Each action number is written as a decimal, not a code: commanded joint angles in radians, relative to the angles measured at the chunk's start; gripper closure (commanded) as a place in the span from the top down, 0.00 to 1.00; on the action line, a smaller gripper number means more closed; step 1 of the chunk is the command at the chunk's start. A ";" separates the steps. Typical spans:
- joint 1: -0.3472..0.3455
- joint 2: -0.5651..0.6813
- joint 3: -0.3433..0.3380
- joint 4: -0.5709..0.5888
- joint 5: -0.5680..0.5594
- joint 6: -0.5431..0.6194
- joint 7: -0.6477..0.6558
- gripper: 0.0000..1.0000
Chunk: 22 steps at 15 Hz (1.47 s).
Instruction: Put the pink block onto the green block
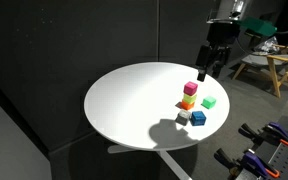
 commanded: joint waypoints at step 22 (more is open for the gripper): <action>-0.111 -0.033 0.002 -0.006 -0.238 0.163 0.029 1.00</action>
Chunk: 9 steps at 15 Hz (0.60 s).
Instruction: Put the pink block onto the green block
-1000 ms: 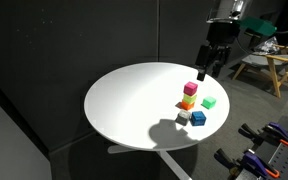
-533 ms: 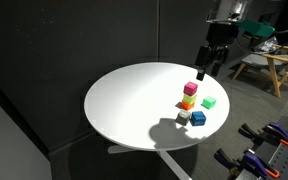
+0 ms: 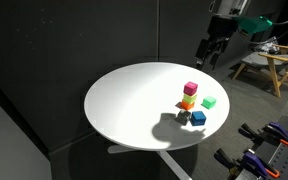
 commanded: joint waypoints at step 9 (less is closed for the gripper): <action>-0.137 0.045 -0.090 0.084 -0.167 -0.017 -0.019 1.00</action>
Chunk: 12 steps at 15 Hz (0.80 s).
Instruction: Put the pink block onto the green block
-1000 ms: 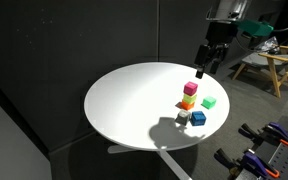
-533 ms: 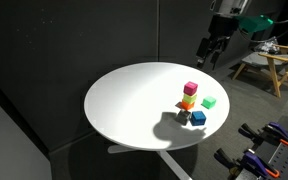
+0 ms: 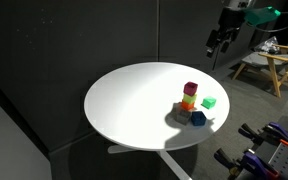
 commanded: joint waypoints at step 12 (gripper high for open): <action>-0.008 0.305 -0.051 0.235 0.001 -0.033 -0.058 1.00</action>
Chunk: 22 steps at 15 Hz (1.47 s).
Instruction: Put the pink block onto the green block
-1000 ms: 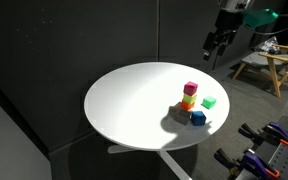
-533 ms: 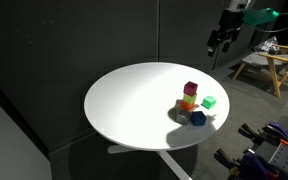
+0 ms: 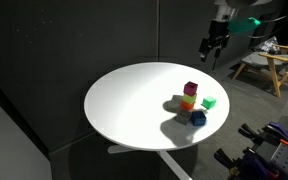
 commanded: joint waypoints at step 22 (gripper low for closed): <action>0.082 0.336 0.033 0.194 -0.061 0.089 -0.030 1.00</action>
